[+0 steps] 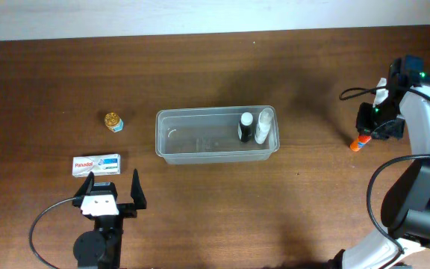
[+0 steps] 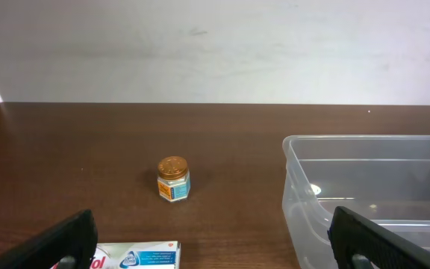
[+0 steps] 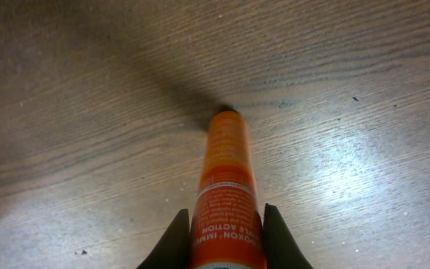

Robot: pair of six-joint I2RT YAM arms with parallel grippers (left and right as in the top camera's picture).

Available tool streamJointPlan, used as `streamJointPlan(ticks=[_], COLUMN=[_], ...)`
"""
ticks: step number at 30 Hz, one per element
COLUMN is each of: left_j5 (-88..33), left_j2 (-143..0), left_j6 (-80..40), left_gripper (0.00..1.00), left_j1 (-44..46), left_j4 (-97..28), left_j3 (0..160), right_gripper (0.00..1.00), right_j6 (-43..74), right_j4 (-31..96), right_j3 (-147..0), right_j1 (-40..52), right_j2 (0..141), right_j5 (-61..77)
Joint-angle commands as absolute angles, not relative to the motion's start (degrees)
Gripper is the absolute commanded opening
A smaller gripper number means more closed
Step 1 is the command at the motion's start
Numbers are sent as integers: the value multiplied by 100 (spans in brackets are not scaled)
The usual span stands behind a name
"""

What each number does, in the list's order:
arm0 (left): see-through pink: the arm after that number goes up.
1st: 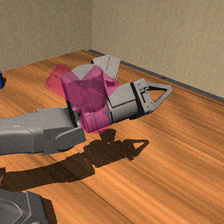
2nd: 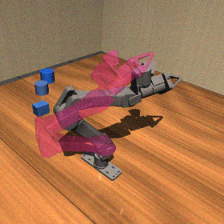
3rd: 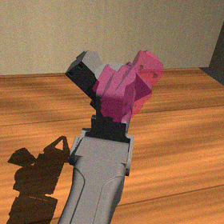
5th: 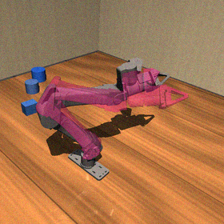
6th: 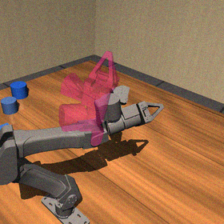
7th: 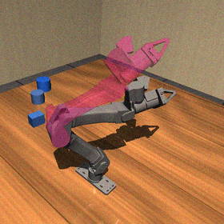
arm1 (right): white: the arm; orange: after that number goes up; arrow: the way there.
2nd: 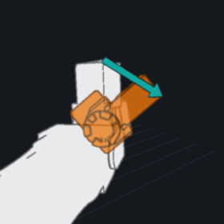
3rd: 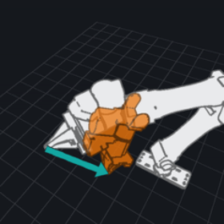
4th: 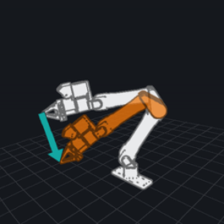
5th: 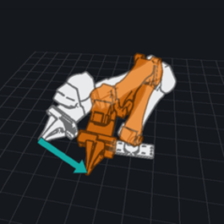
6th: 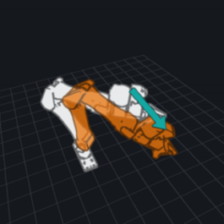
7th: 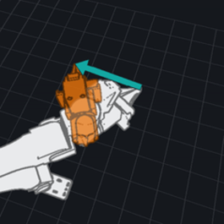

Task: Pack container
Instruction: 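Move the right gripper to the orange tube and grasp it, then carry the orange tube into the container next to the bottles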

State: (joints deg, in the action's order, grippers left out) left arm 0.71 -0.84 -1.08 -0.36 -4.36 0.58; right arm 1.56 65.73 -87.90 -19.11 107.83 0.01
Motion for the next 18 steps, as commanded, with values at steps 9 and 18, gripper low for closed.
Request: streamJointPlan(ticks=[9, 18], left_j5=[89, 89], left_j2=[-34, -34], left_j6=[-21, -21], left_gripper=[99, 99], left_j1=[-60, -60], left_j4=[-480, -480], left_j3=[51, 51], right_gripper=[12, 13], right_j6=[189, -78], right_j4=[7579, 8744], right_j3=[-9561, -10949], right_j1=[-1946, -1640], right_j2=[10715, 10702], right_j5=[670, 1358])
